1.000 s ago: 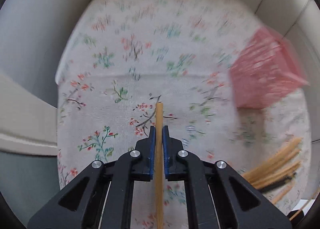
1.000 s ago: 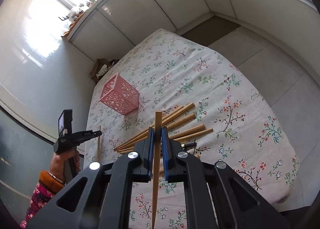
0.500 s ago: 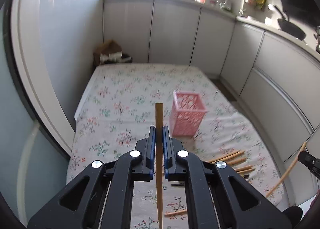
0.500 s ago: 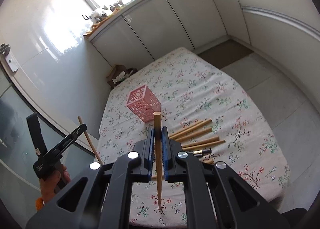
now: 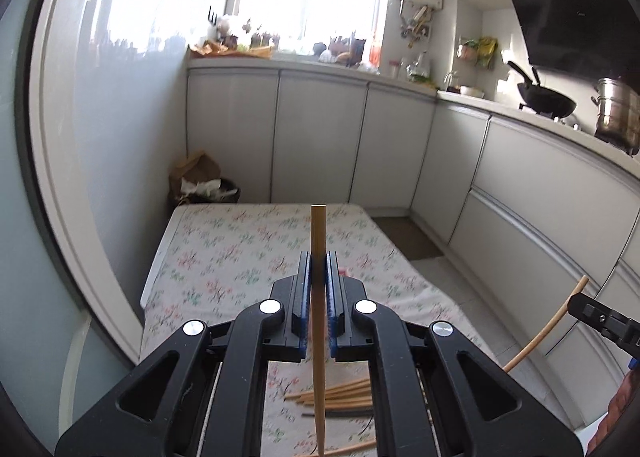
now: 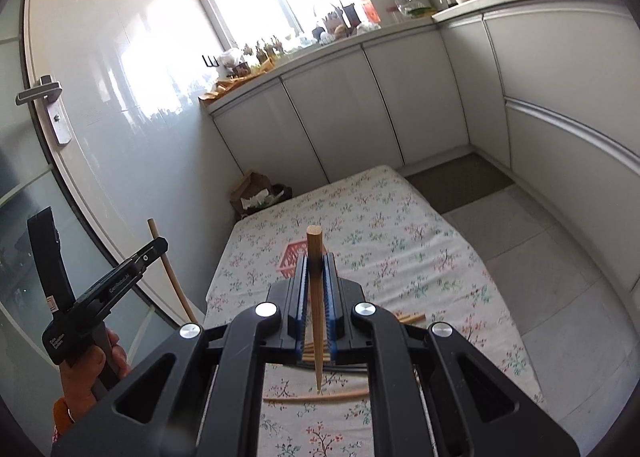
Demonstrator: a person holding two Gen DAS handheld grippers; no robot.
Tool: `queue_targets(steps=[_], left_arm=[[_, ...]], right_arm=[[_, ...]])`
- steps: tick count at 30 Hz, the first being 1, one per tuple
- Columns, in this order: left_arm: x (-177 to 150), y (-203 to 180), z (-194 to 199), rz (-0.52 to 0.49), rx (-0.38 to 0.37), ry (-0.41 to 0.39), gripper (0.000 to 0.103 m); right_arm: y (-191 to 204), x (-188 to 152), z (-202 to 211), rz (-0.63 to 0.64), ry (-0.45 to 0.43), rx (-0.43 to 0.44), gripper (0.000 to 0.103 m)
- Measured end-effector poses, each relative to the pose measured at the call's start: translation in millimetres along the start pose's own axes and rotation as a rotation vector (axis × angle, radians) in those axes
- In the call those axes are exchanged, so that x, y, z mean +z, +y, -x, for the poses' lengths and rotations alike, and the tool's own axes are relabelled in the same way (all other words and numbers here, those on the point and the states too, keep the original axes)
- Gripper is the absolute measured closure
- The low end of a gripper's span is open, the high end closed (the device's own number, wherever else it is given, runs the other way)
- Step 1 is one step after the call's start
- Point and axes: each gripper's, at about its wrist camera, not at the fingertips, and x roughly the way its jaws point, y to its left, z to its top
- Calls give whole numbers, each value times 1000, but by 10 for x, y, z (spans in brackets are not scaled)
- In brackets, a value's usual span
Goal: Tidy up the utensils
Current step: 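Carry both upright chopsticks over the pink mesh cup with both tools, then lower the chopsticks into the pink cup and open both tools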
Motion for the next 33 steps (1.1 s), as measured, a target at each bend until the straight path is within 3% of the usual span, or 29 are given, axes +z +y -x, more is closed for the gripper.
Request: queue_targets(steps=[9, 17, 26, 33], left_arm=[[501, -228, -156, 9, -46, -143, 97], [796, -304, -667, 16, -3, -261, 97], [740, -177, -1383, 21, 37, -238, 97], [448, -44, -1725, 39, 66, -192, 95]], right_arm=[[86, 491, -8, 32, -92, 2, 95], [-19, 759, -314, 27, -127, -4, 95], [-66, 872, -801, 50, -125, -4, 95], [10, 954, -1012, 59, -138, 13, 95]])
